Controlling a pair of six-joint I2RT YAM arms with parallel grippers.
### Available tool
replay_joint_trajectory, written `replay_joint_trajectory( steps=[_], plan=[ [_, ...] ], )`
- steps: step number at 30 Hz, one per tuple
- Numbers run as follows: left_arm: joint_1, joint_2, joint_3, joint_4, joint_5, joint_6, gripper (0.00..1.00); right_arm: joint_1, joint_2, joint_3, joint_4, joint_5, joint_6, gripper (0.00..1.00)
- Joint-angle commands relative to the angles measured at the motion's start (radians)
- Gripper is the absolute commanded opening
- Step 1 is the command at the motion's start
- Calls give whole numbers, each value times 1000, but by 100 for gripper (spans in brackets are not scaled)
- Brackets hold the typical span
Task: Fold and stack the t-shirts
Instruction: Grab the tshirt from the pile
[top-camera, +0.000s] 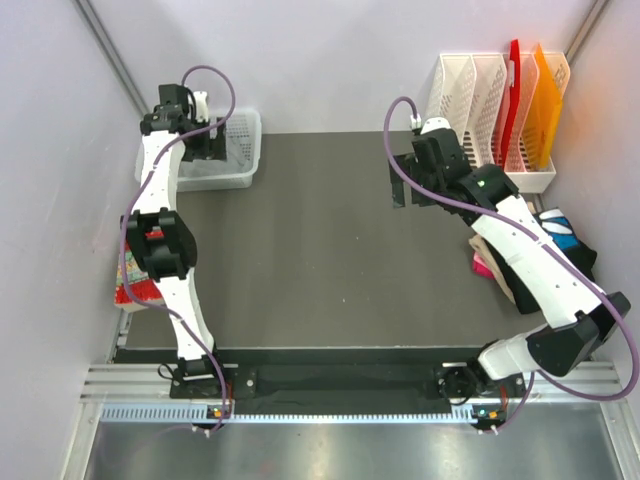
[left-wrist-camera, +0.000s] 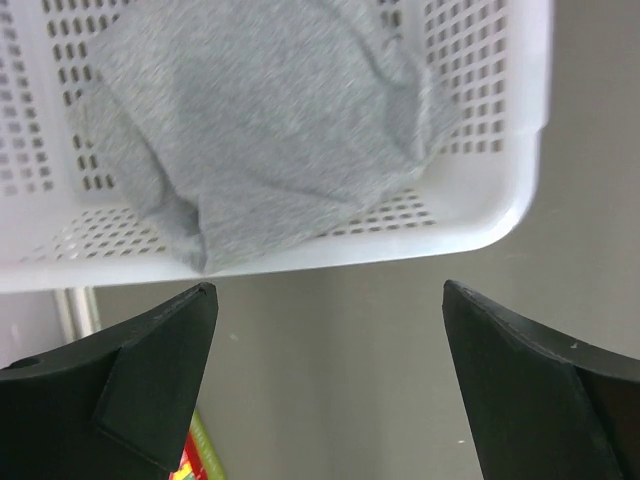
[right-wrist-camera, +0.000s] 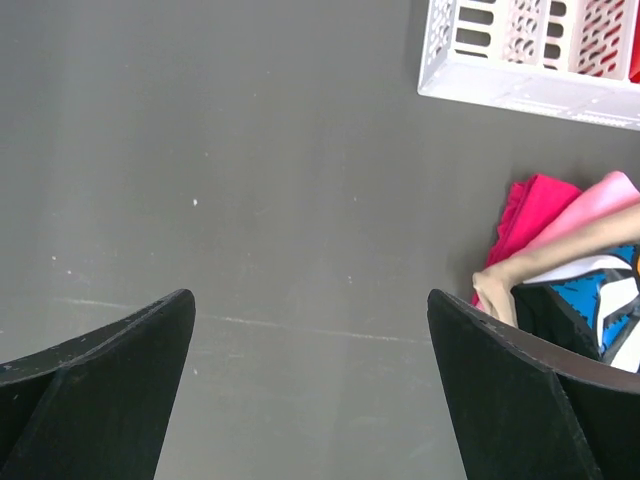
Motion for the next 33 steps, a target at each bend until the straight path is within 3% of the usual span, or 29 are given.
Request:
replay_joint_trajectory(
  steps=[1, 9, 22, 33],
  plan=[
    [2, -59, -20, 99, -93, 49, 99, 12, -9, 6, 81, -21, -23, 100],
    [0, 38, -38, 295, -253, 70, 99, 14, -18, -40, 136, -56, -14, 100],
    [2, 214, -11, 525, -199, 106, 99, 23, -141, -149, 127, -47, 64, 100],
    [0, 334, 21, 540, -204, 81, 99, 31, -188, -169, 82, -58, 104, 100]
  ],
)
